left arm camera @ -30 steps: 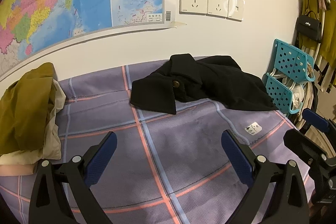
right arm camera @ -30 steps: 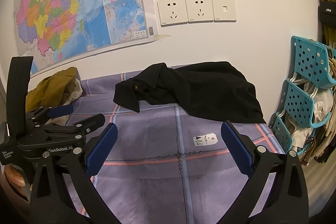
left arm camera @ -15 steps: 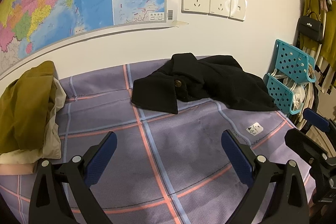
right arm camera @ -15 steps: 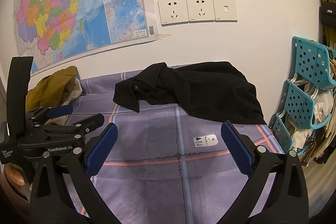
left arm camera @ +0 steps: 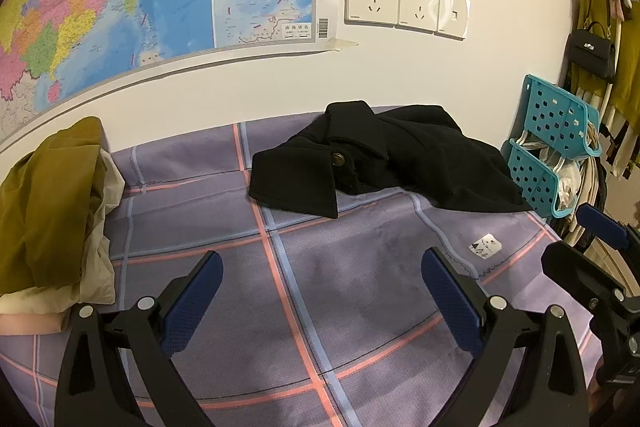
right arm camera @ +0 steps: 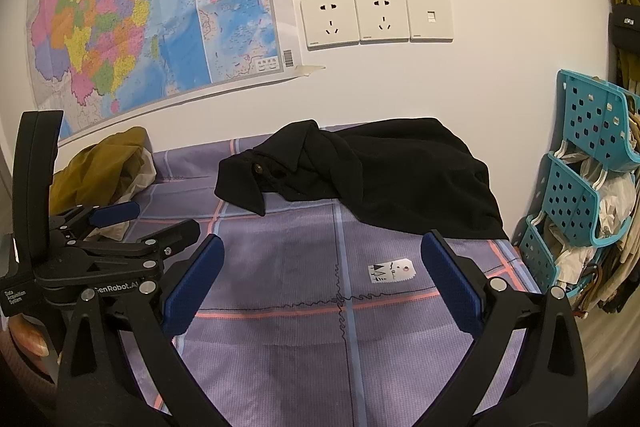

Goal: Fold large clothes

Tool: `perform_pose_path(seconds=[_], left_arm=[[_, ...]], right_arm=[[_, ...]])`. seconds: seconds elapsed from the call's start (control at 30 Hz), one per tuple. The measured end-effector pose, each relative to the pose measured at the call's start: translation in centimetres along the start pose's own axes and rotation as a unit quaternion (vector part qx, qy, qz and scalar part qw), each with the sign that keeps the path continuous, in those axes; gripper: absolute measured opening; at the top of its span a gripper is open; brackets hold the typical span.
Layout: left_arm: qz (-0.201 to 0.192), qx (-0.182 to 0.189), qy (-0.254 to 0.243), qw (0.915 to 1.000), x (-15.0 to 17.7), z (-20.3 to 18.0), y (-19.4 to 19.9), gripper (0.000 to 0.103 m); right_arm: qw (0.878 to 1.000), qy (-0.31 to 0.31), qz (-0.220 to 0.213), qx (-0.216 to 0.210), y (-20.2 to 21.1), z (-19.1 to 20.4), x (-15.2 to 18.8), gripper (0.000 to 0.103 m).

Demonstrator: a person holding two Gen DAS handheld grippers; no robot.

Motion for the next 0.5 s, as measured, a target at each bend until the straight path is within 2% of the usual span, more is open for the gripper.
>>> perform_pose_path(seconds=[0.5], left_arm=[[-0.001,0.001,0.001,1.0,-0.11,-0.05,-0.1,0.096]], right_arm=[[1.0,0.0,0.001,-0.001,-0.13,0.03,0.03,0.097]])
Point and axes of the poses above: each gripper's, at about its wrist camera, not at the fingertips, and y roughly against the way its jaws point, z to its left, x to its underside, the point moved 5 cm from there along -y, roughly the way its jaws point, and after that the axes turned 1 degree about -z, right-handed, at the moved point
